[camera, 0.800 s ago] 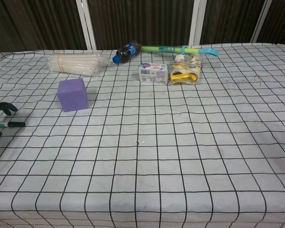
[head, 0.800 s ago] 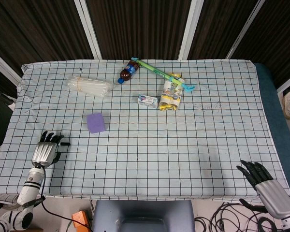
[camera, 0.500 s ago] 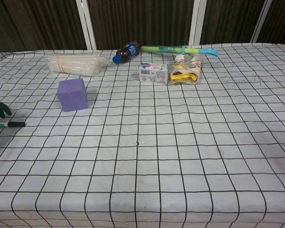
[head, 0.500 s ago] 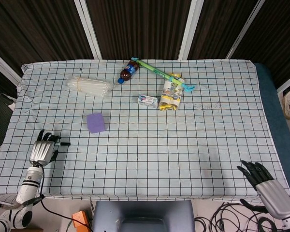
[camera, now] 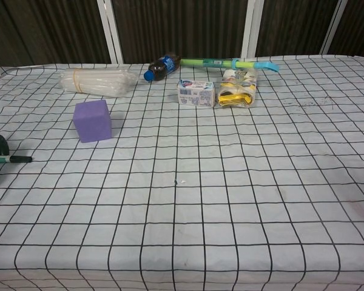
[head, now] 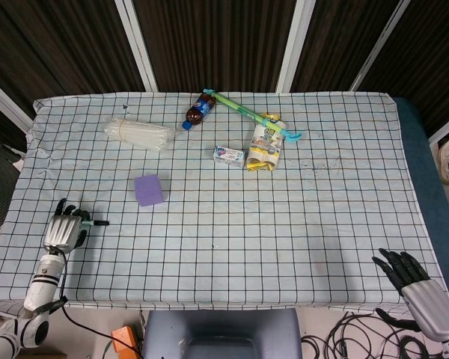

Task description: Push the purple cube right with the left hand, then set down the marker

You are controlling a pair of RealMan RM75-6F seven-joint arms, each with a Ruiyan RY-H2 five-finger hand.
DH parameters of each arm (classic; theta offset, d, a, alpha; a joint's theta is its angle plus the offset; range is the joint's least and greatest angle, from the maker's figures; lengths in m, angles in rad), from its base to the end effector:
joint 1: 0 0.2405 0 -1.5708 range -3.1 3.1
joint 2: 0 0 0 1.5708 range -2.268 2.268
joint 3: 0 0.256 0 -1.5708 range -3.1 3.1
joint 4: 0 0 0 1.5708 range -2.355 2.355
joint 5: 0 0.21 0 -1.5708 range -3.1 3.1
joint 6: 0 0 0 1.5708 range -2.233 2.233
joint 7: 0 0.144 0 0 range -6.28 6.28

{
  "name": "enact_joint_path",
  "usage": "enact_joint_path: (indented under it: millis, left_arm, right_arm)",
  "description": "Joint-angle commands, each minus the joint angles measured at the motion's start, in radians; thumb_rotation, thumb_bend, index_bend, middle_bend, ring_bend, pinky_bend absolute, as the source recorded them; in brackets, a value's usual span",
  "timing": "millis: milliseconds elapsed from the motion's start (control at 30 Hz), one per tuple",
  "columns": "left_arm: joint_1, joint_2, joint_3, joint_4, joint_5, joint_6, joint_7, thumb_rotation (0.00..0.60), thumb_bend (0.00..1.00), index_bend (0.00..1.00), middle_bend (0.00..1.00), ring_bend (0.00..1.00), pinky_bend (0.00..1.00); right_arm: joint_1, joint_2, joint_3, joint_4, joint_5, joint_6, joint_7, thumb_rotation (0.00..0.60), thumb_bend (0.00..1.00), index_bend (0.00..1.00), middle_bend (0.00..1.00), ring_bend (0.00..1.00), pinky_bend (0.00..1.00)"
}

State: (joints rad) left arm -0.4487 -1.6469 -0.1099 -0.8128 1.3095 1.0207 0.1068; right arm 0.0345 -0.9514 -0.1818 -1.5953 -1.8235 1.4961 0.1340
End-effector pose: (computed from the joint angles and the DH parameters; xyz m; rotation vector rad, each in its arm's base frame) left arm -0.3552 0.3244 0.0336 -1.5896 -0.7985 -0.5424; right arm -0.3114 -0.1078 0.1687 1.7484 -0.9931 0.8165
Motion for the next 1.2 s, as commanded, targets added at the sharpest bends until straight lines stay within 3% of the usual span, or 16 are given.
enact_joint_path:
  millis: [33,367,567,800,1033,1200]
  left_arm:
    - [-0.004,-0.008,0.001,0.016,0.004,-0.002,-0.013,0.600,0.42,0.42,0.40,0.22,0.06]
    - [-0.007,-0.053,-0.002,0.095,0.021,0.033,-0.053,0.600,0.42,0.64,0.60,0.35,0.10]
    - [-0.005,-0.067,-0.009,0.123,0.048,0.112,-0.073,0.600,0.48,0.77,0.75,0.44,0.13]
    - [-0.046,-0.081,-0.048,0.161,0.062,0.166,-0.118,0.600,0.50,0.80,0.83,0.48,0.14]
    - [-0.131,-0.151,-0.104,0.255,0.007,0.060,-0.106,0.600,0.51,0.81,0.84,0.48,0.14]
    - [-0.163,-0.199,-0.116,0.320,-0.017,0.001,-0.099,0.600,0.51,0.81,0.86,0.49,0.14]
  right_arm:
    - [-0.001,0.000,0.000,0.001,0.001,0.000,0.000,0.600,0.36,0.00,0.00,0.00,0.04]
    - [-0.001,0.001,0.002,0.001,0.002,-0.001,0.001,0.600,0.36,0.00,0.00,0.00,0.04]
    - [0.000,0.000,0.003,0.001,0.003,-0.004,0.000,0.600,0.36,0.00,0.00,0.00,0.04]
    - [0.001,-0.002,0.003,-0.001,0.002,-0.009,-0.005,0.600,0.36,0.00,0.00,0.00,0.04]
    - [0.007,-0.002,0.004,-0.006,0.008,-0.024,-0.013,0.600,0.36,0.00,0.00,0.00,0.04]
    - [0.008,0.001,0.008,-0.005,0.017,-0.025,-0.005,0.600,0.36,0.00,0.00,0.00,0.04]
